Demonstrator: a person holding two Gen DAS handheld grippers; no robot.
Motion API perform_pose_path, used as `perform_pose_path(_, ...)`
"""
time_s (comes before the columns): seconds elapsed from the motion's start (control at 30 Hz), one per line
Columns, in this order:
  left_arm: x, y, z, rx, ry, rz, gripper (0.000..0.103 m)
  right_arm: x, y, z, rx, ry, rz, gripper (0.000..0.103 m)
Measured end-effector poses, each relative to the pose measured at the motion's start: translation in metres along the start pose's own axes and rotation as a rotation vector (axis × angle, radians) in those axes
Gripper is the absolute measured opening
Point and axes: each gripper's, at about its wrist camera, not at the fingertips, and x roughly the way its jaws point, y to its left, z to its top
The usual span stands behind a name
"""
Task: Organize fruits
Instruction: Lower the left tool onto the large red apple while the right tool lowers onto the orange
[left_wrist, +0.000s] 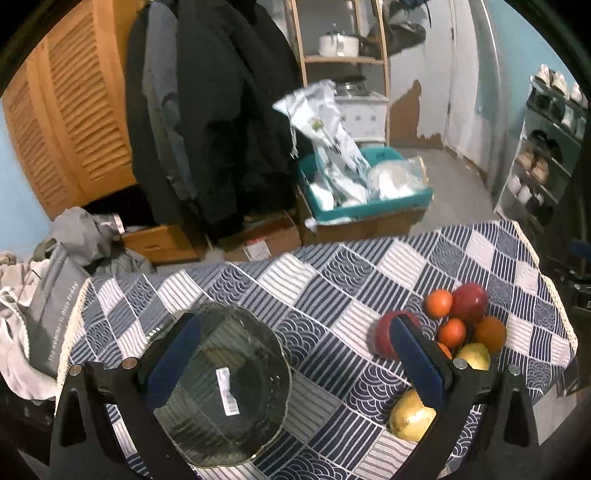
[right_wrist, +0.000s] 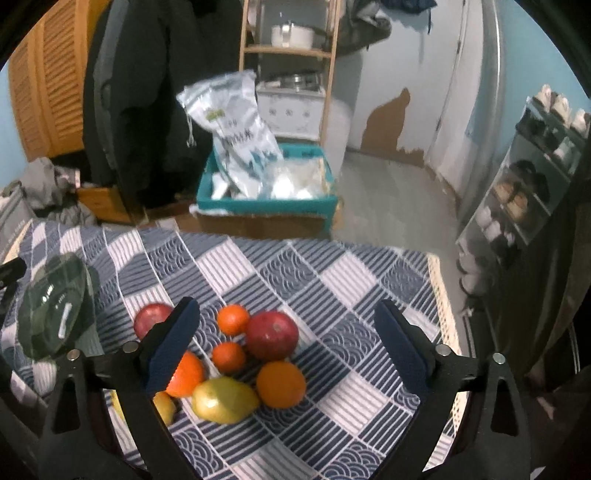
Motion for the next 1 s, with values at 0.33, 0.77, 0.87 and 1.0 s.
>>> perform_pose_path(0.33,0.032,-0.024,-0.008,0.027,0.103,-0.048,0.103,0.045,-0.013,-0.029,0.017,0.172,0.026,0.087)
perform_pose_path(0.77,0.073,-0.05,-0.016,0.051,0.208,-0.05,0.102,0.102,-0.016,-0.06,0.023,0.357,0.051,0.085)
perform_pose_path(0.87,0.083,-0.055,-0.017,0.067,0.219,-0.044,0.102,0.114,-0.013,-0.065,0.014,0.391,0.055,0.085)
perform_pose_path(1.0,0.097,-0.058,-0.02,0.06,0.26,-0.054,0.102,0.127,-0.011,-0.07,0.003,0.427,0.06,0.082)
